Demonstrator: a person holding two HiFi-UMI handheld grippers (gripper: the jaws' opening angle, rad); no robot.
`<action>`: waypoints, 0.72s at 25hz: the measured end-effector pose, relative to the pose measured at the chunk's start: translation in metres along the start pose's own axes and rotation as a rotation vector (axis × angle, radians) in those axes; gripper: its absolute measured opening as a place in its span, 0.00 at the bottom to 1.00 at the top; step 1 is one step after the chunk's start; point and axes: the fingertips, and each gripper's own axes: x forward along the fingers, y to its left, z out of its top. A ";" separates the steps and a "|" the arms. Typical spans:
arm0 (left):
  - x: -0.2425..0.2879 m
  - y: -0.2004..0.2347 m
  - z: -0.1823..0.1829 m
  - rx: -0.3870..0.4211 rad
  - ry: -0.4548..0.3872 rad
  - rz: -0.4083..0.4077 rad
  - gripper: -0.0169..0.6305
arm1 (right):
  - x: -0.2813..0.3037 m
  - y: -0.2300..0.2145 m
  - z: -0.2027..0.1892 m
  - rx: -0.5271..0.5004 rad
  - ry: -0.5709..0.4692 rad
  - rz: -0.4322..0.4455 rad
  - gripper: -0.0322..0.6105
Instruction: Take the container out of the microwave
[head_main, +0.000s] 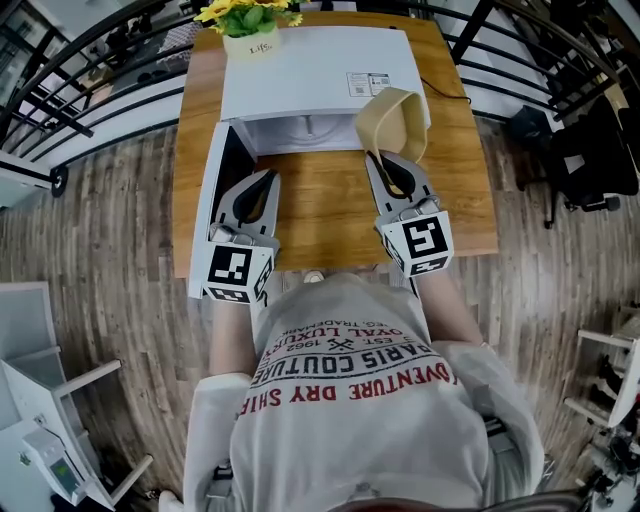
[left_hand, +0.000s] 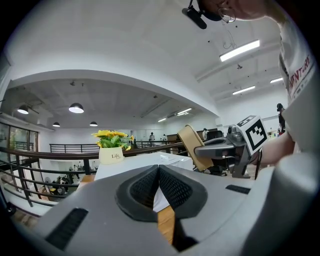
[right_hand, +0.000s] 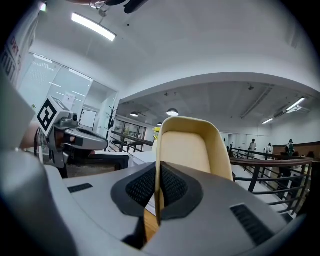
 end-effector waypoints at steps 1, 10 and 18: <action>0.000 0.000 0.001 0.002 -0.002 -0.002 0.05 | 0.000 -0.001 0.001 0.002 -0.003 -0.002 0.10; 0.007 -0.009 0.003 0.024 0.002 -0.017 0.05 | -0.002 -0.013 0.004 0.037 -0.016 -0.014 0.10; 0.002 0.001 0.009 0.011 -0.012 0.041 0.05 | -0.008 -0.017 0.013 0.047 -0.057 -0.031 0.10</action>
